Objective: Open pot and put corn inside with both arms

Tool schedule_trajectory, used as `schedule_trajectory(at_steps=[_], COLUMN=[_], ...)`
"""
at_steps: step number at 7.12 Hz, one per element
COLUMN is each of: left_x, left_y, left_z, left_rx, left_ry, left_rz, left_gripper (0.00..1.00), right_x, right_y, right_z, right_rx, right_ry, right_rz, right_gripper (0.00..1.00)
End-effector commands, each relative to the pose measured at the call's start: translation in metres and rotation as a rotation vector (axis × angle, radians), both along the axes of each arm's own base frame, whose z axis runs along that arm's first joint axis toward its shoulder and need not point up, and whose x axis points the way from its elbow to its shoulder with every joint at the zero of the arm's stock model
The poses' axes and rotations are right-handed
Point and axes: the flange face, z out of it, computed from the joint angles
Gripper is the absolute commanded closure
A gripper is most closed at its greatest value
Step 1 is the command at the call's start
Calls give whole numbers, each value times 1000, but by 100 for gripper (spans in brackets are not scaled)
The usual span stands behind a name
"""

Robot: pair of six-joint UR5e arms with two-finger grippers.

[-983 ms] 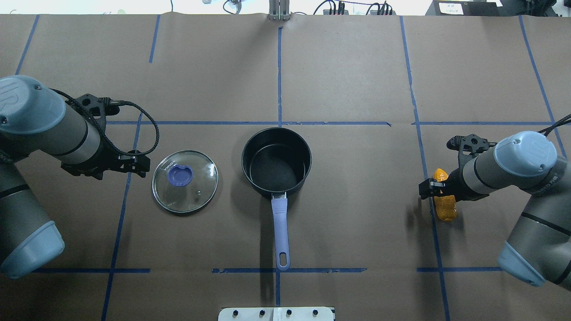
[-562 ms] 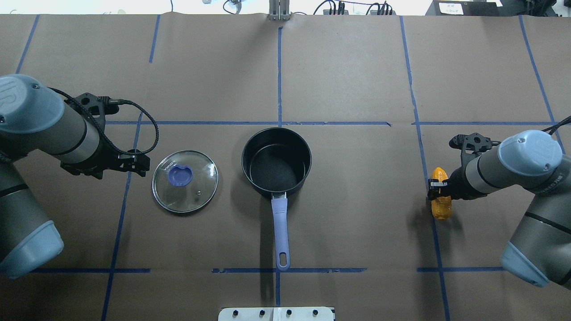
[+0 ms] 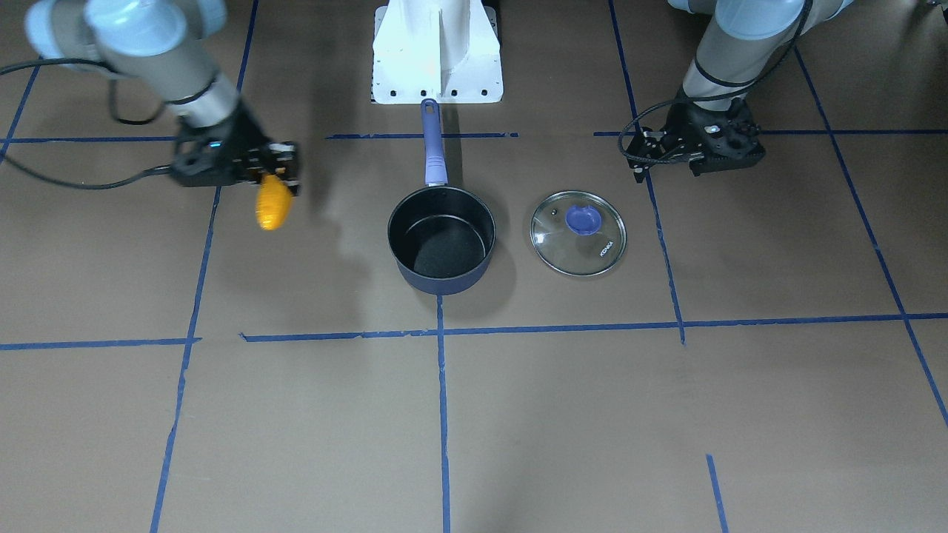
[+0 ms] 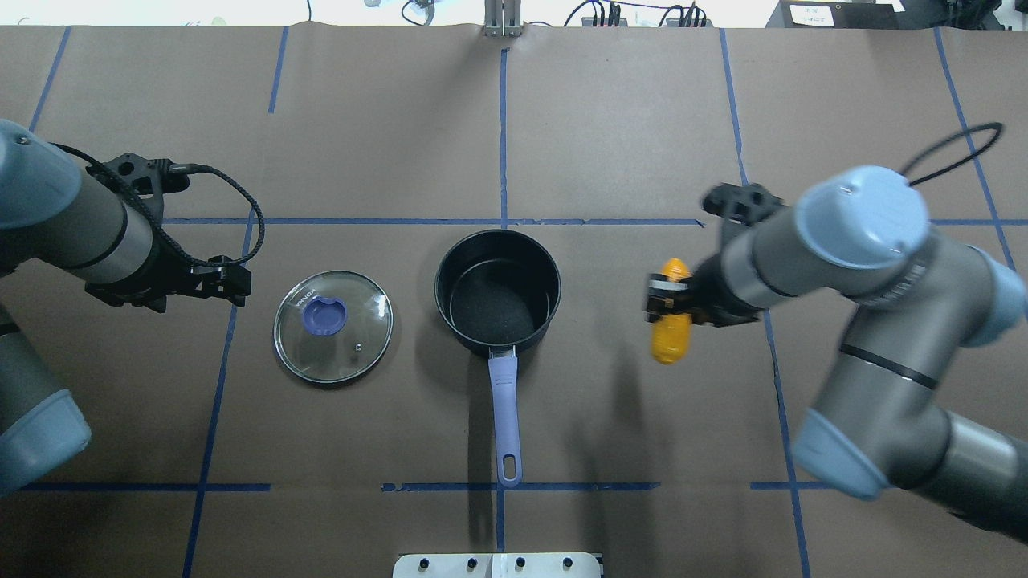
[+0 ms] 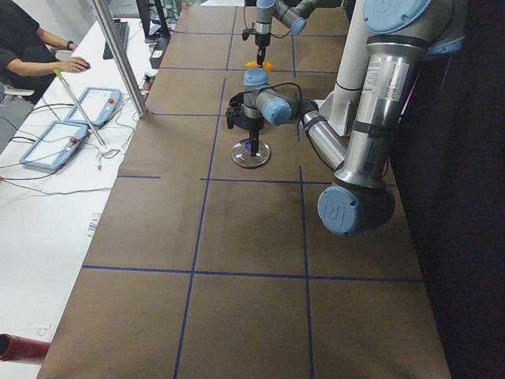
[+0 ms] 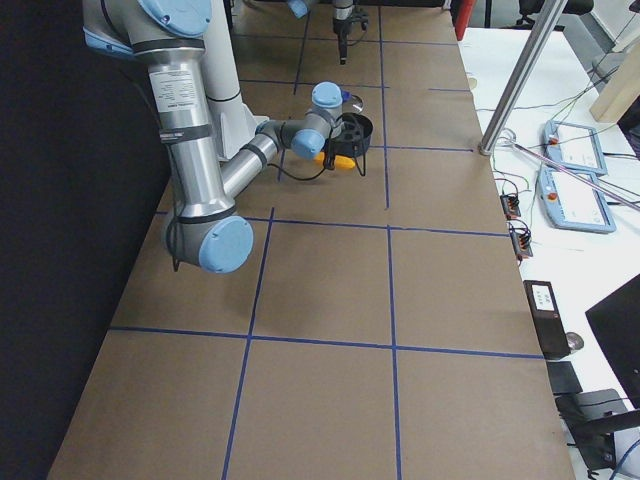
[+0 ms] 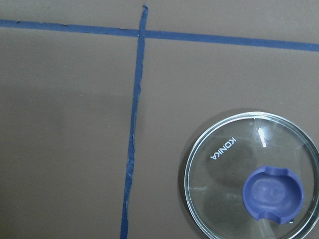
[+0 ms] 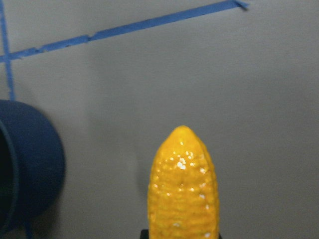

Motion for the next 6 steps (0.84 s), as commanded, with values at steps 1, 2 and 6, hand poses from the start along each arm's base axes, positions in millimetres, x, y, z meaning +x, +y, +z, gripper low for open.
schedule_trajectory(at_steps=[1,2,6], left_x=[-12,-11,-12], left_y=[8,8,8], left_z=[3,4,3], left_rx=[-2,-3,-1], left_ry=[-1,-2,-3], left_rz=[-4,-4,-6], left_gripper=[0,0,0], right_x=[-83,-117,-154], right_y=[-11,-17,-27], right_z=[-100,-121,-108], right_rx=[-90,-86,-93], right_ry=[-27,-14,14], right_rz=[61,76,65], right_gripper=[98,98,97])
